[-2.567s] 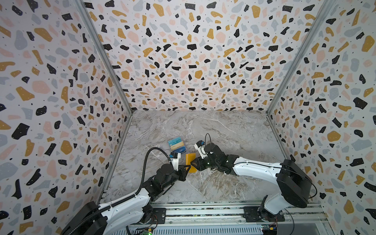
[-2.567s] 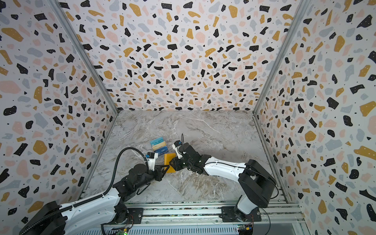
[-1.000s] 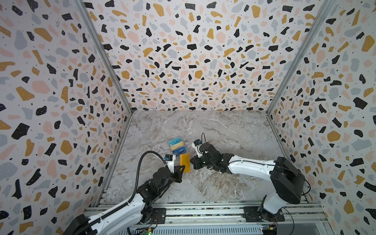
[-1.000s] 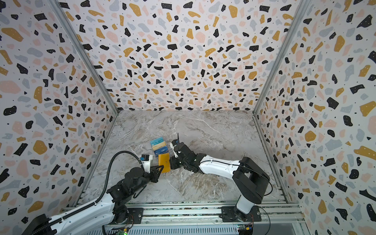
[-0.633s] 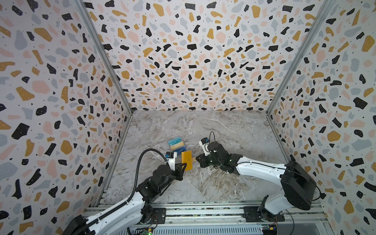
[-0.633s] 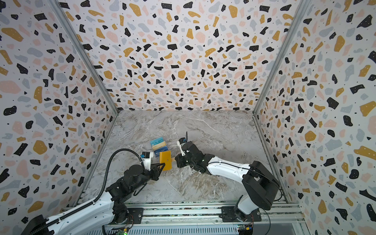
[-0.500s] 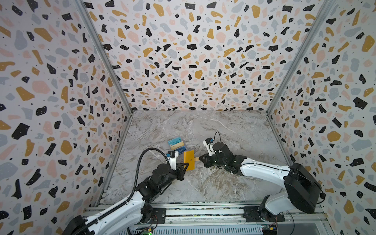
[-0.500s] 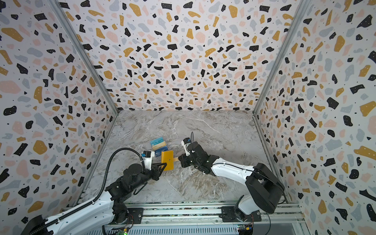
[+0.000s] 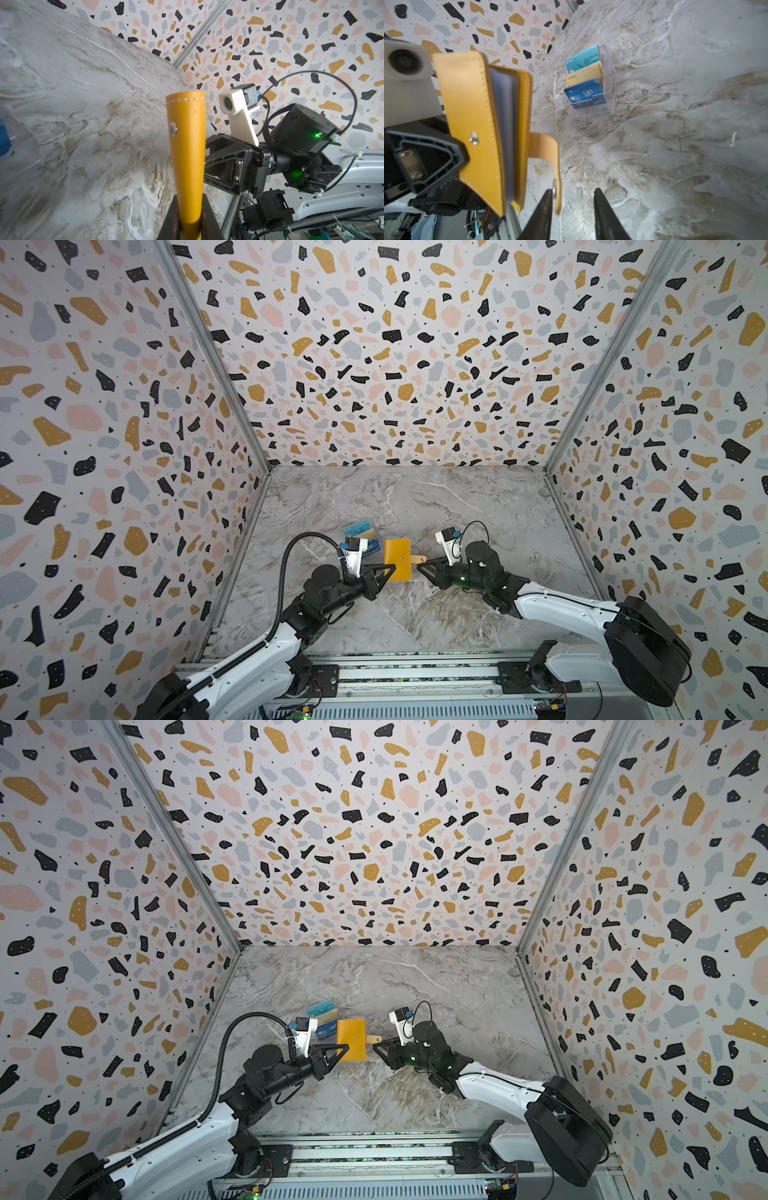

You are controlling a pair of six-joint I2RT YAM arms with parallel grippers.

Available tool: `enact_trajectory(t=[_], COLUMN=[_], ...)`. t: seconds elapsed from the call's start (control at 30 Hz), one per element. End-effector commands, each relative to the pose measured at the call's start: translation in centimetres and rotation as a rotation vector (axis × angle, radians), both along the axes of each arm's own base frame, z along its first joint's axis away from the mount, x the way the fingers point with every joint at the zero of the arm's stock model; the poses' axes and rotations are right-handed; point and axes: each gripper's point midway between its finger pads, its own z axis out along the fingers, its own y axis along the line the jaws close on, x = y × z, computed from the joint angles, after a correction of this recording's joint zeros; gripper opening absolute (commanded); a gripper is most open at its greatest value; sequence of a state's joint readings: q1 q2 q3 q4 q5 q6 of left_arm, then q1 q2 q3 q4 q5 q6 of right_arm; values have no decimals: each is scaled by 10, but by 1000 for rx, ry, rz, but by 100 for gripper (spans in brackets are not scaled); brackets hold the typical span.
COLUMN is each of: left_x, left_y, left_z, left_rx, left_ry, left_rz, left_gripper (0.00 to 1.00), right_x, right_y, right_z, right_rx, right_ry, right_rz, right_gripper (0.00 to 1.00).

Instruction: Take the credit cards out of the card holder

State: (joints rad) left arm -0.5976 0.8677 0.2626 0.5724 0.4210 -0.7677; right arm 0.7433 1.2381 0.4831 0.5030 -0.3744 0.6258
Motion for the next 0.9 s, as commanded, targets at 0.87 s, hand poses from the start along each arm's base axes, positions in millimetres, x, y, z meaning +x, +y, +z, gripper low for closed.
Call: enact_trajectory(t=[0.87], left_x=[-15], left_y=[-5], left_z=[54], left_rx=[-234], left_ry=[-94], left_rz=[-146], left_gripper=[0], right_x=[-9], right_y=[21], right_z=[86], right_rx=[402], right_ry=[-130], right_rz=[136], right_gripper=[31])
